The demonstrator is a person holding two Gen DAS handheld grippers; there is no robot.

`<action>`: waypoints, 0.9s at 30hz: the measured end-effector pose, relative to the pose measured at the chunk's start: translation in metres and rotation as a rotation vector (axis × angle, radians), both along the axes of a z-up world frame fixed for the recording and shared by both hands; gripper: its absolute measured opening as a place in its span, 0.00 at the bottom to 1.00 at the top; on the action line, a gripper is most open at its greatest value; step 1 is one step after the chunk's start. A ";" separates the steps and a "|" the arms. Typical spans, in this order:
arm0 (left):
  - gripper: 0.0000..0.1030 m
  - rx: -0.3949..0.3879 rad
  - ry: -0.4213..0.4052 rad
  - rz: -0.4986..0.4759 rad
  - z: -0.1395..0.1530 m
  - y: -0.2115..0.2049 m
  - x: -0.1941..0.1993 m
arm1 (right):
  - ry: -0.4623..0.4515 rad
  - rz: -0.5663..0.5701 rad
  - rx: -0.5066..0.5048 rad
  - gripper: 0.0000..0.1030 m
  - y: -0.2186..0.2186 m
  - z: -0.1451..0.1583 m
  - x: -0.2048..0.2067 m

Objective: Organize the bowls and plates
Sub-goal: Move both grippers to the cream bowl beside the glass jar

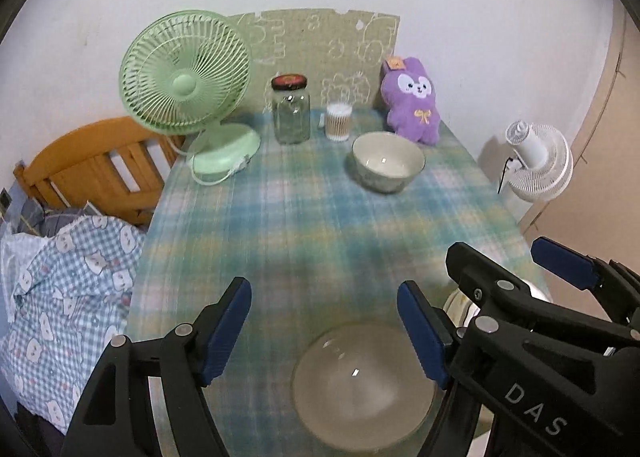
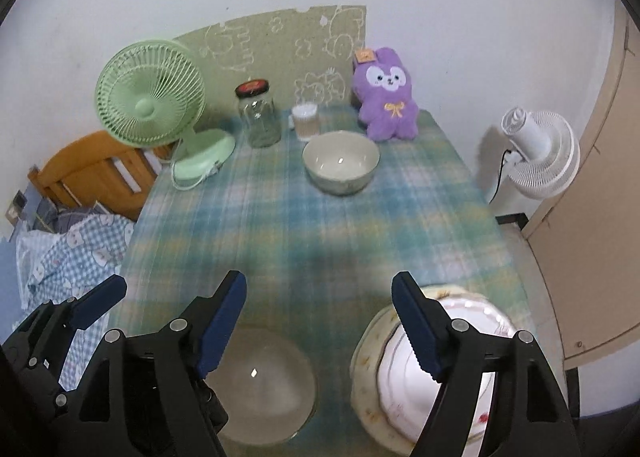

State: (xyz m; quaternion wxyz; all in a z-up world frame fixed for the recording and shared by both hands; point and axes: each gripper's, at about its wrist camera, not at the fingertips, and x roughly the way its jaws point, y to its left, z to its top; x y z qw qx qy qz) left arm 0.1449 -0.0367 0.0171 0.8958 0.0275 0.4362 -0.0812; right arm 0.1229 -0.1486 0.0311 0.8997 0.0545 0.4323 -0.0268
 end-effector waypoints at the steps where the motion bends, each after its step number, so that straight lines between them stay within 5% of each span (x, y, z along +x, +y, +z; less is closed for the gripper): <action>1: 0.75 0.003 -0.003 0.007 0.000 -0.004 0.005 | -0.003 0.003 0.003 0.76 -0.004 0.001 0.005; 19: 0.75 0.018 -0.033 0.185 -0.009 -0.075 0.116 | -0.041 0.123 0.023 0.75 -0.082 -0.012 0.139; 27: 0.66 0.016 -0.015 0.200 -0.027 -0.097 0.163 | -0.026 0.124 0.044 0.67 -0.103 -0.032 0.191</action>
